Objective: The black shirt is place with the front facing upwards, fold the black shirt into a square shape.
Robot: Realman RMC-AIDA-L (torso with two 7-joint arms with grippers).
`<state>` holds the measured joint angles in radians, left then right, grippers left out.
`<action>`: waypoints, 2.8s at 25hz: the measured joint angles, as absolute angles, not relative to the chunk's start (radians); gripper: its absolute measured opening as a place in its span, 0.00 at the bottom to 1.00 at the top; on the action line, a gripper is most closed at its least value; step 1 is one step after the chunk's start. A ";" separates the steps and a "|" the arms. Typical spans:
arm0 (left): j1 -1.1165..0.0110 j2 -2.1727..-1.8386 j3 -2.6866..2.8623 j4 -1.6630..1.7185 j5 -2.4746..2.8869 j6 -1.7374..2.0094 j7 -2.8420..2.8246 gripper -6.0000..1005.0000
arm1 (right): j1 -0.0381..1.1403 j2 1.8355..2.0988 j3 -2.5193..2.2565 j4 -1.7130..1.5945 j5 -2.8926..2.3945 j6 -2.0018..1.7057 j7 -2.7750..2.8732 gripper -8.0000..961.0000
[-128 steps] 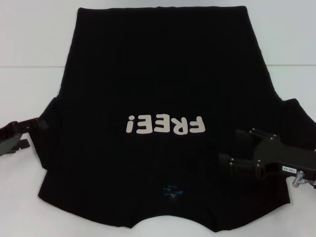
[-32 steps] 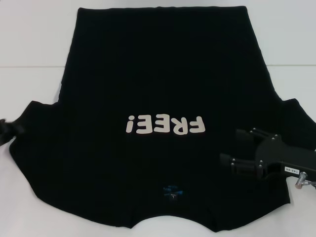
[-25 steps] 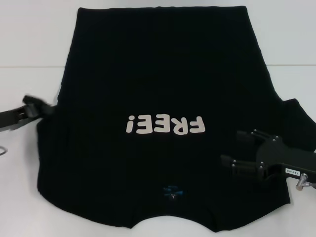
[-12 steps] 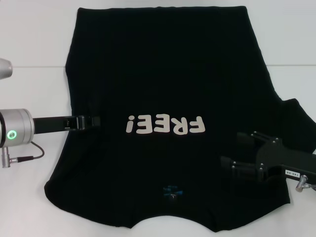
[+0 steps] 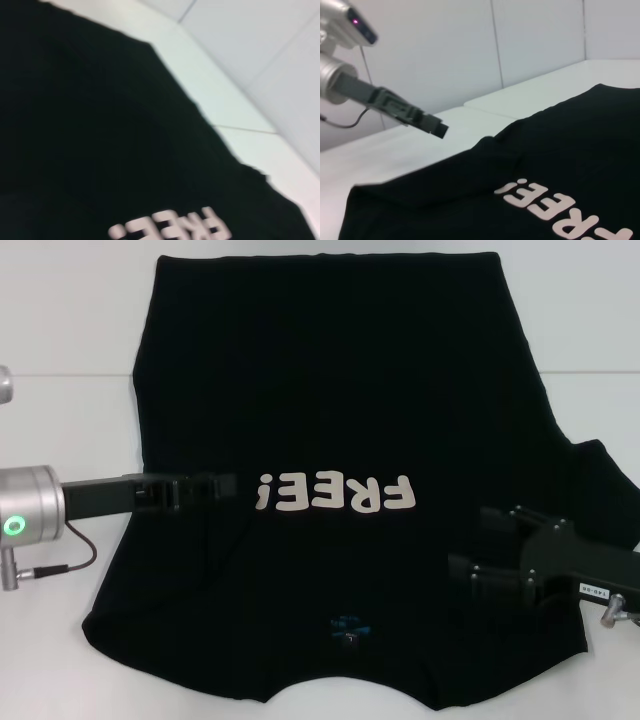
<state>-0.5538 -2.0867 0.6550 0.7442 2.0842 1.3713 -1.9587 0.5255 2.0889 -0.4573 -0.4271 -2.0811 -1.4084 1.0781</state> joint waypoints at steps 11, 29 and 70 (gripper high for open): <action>-0.488 -2.088 0.631 0.604 1.962 1.655 -1.351 0.70 | 0.556 1.975 -0.460 -0.627 -2.210 -1.434 1.901 0.92; -0.434 -2.093 0.630 0.566 1.948 1.628 -1.214 0.94 | 0.669 1.913 -0.486 -0.797 -2.710 -1.377 2.579 0.92; -0.436 -2.092 0.630 0.566 1.945 1.615 -1.213 0.95 | 0.754 1.925 -0.554 -0.612 -2.713 -1.240 2.576 0.87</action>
